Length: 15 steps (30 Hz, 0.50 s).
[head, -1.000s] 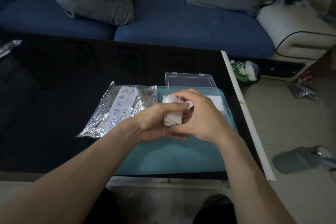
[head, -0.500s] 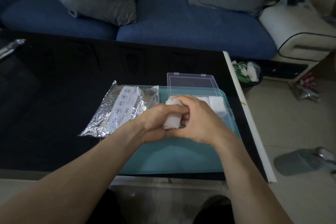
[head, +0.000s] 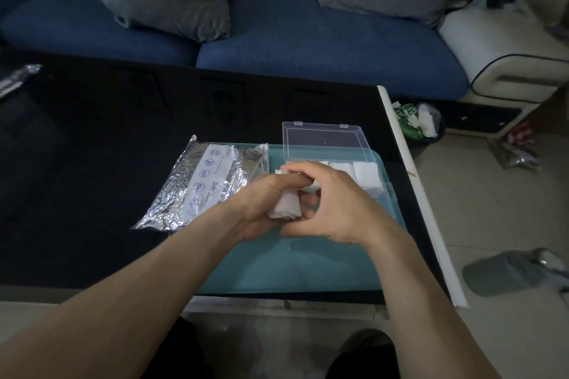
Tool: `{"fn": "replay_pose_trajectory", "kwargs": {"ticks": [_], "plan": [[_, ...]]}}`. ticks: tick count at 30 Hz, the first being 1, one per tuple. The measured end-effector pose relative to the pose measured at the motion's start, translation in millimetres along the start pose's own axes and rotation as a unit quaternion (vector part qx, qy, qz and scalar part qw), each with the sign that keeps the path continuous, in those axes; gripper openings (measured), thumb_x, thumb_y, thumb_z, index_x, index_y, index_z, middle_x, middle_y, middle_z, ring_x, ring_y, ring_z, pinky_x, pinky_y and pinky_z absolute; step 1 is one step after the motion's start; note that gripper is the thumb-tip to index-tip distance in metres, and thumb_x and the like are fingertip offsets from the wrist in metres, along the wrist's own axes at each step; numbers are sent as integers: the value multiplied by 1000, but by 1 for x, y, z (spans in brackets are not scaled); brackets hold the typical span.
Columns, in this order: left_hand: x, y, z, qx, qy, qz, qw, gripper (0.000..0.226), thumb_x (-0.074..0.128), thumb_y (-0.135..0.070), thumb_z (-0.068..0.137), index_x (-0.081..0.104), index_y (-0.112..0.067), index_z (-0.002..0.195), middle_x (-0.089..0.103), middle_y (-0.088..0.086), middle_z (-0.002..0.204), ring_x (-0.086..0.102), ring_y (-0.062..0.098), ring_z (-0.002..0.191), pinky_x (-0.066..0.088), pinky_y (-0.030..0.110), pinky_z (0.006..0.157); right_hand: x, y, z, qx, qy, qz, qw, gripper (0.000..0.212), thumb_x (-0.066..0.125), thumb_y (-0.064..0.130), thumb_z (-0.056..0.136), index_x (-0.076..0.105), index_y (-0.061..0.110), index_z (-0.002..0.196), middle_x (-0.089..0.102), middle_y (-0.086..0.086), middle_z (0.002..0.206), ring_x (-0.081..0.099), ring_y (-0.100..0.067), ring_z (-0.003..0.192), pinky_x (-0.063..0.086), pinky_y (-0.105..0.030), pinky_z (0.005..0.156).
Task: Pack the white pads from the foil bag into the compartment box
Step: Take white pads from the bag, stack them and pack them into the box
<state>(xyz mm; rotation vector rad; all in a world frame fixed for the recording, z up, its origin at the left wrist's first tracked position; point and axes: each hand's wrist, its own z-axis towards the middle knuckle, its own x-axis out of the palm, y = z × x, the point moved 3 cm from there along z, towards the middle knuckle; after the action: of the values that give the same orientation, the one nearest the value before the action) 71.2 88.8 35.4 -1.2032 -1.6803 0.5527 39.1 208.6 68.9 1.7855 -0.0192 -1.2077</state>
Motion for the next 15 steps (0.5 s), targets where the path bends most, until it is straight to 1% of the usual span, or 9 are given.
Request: {"fn": "replay_pose_trajectory", "kwargs": {"ticks": [1, 3, 5, 6, 8, 10, 12, 13, 15], "plan": [[1, -1, -2, -3, 13, -4, 1000, 11, 59, -16, 91, 64, -7, 96, 65, 14, 81, 63, 22, 66, 52, 29, 58, 0, 2, 0, -3, -10, -7, 1000, 85, 94, 33, 61, 54, 36, 136, 59, 19, 122, 54, 0, 109, 43, -8, 86], [2, -2, -4, -13, 36, 14, 999, 13, 55, -17, 94, 66, -11, 95, 67, 11, 85, 65, 23, 72, 55, 33, 65, -1, 4, 1, -7, -34, -7, 999, 77, 93, 28, 64, 59, 33, 133, 61, 20, 112, 55, 3, 100, 42, -5, 80], [6, -2, -8, -28, 75, 58, 995, 18, 55, -22, 95, 66, -10, 103, 68, 14, 91, 68, 30, 76, 57, 40, 77, -4, 2, 2, -8, -48, 4, 999, 74, 89, 21, 66, 60, 32, 133, 64, 19, 111, 59, 1, 99, 46, -9, 80], [8, -2, -10, -35, 88, 69, 993, 21, 54, -23, 96, 65, -9, 106, 68, 16, 92, 69, 32, 77, 57, 41, 79, -5, 1, 2, -8, -45, 6, 999, 76, 88, 20, 66, 58, 32, 135, 65, 16, 114, 61, -1, 101, 49, -14, 83], [7, -1, -9, -32, 78, 50, 995, 17, 53, -19, 97, 64, -8, 104, 68, 12, 89, 68, 26, 77, 57, 38, 74, -3, 0, 2, -3, -24, -4, 1000, 78, 88, 22, 65, 56, 31, 136, 65, 12, 117, 61, -6, 104, 52, -22, 86], [6, 0, -6, -20, 62, 13, 998, 11, 55, -13, 95, 65, -9, 96, 67, 9, 85, 66, 19, 76, 56, 31, 68, 2, 0, 3, 0, -20, -26, 999, 69, 91, 29, 64, 60, 28, 126, 65, 11, 109, 62, -8, 98, 53, -24, 82], [5, 2, -3, -2, 47, -16, 999, 7, 60, -10, 89, 67, -8, 91, 68, 10, 83, 67, 19, 75, 55, 28, 66, 5, 0, 5, 4, -33, -44, 998, 64, 93, 39, 61, 62, 26, 116, 63, 13, 102, 60, -7, 93, 53, -27, 79], [3, 4, 0, 6, 37, -23, 999, 8, 63, -10, 86, 67, -7, 92, 68, 11, 84, 67, 20, 75, 55, 29, 66, 5, -1, 6, 4, -39, -48, 998, 66, 93, 43, 59, 62, 26, 115, 62, 13, 103, 59, -7, 93, 53, -29, 81], [1, 4, 1, 13, 26, -13, 999, 9, 66, -9, 85, 66, -6, 94, 67, 10, 81, 64, 19, 70, 55, 28, 63, 3, -3, 6, 12, -32, -36, 999, 80, 94, 47, 55, 60, 30, 125, 58, 14, 114, 57, -6, 104, 52, -28, 88]]}}
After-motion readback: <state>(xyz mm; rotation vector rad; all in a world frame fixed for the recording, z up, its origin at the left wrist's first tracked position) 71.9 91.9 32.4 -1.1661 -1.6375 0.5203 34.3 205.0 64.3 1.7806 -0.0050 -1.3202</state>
